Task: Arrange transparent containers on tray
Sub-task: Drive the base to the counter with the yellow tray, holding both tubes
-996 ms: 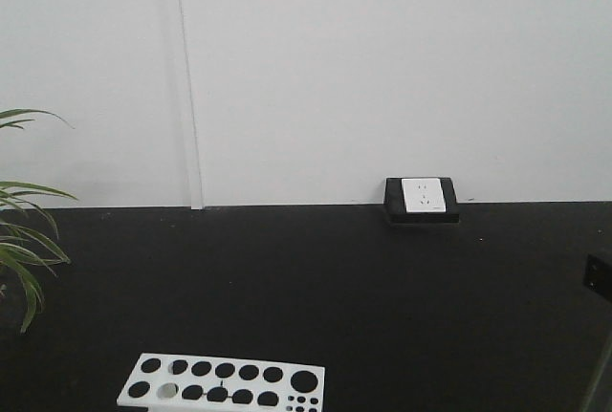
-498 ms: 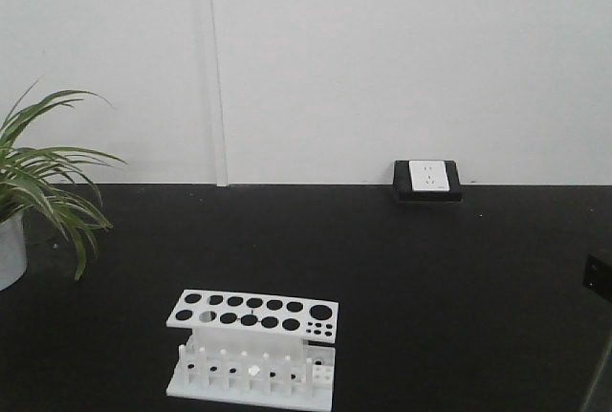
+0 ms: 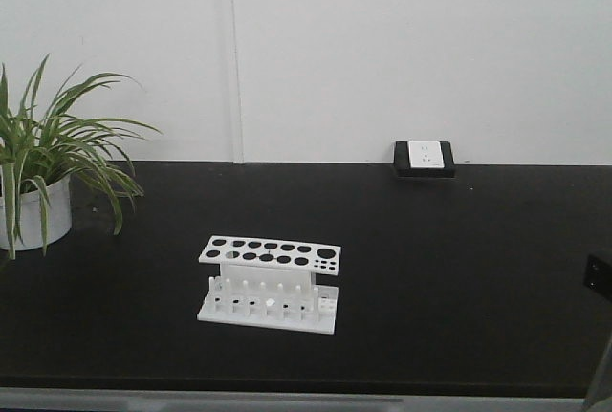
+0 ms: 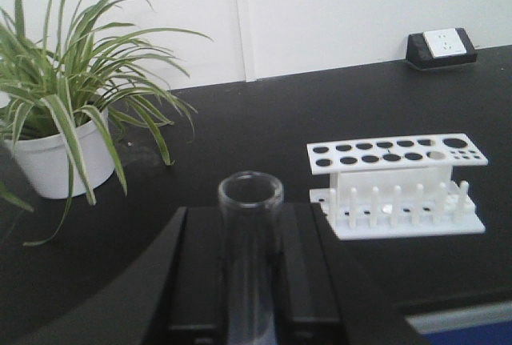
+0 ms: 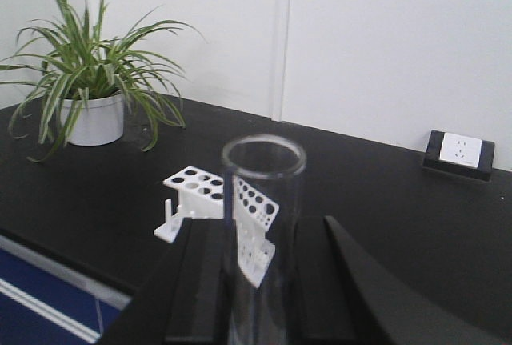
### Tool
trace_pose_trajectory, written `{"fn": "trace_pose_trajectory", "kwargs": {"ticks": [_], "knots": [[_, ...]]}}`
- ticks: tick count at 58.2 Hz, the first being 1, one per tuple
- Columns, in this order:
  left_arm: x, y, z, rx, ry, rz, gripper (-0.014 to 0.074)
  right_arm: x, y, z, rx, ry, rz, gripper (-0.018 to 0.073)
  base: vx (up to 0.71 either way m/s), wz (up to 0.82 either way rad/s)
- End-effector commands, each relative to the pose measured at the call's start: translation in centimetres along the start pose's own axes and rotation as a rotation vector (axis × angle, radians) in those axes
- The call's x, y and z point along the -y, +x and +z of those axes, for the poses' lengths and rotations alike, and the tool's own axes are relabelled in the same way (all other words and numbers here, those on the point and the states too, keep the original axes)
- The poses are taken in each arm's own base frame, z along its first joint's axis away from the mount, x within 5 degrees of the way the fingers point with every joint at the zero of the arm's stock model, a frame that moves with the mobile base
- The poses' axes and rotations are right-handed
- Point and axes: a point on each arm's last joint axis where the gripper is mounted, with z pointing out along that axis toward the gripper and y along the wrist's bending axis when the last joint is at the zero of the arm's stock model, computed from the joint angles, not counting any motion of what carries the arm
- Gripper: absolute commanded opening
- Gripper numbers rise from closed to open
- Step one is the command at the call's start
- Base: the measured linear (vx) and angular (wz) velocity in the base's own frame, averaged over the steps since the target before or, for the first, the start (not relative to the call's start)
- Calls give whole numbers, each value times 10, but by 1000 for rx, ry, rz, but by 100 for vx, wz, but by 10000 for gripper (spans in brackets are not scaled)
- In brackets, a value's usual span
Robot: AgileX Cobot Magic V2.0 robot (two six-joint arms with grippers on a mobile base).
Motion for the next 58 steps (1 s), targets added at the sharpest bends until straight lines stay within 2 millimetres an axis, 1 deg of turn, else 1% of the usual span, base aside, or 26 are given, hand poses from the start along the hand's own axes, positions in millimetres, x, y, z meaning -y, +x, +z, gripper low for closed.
{"fn": "trace_pose_trajectory", "kwargs": {"ticks": [1,58], "knots": [[4,-18,-4,96,43,-7,111,1,-16,-3,108,1,-11,75,-32,4],[4,-18,-4,95,42,-7,111,1,-16,-3,109,1,-11,75,-36,5]]}}
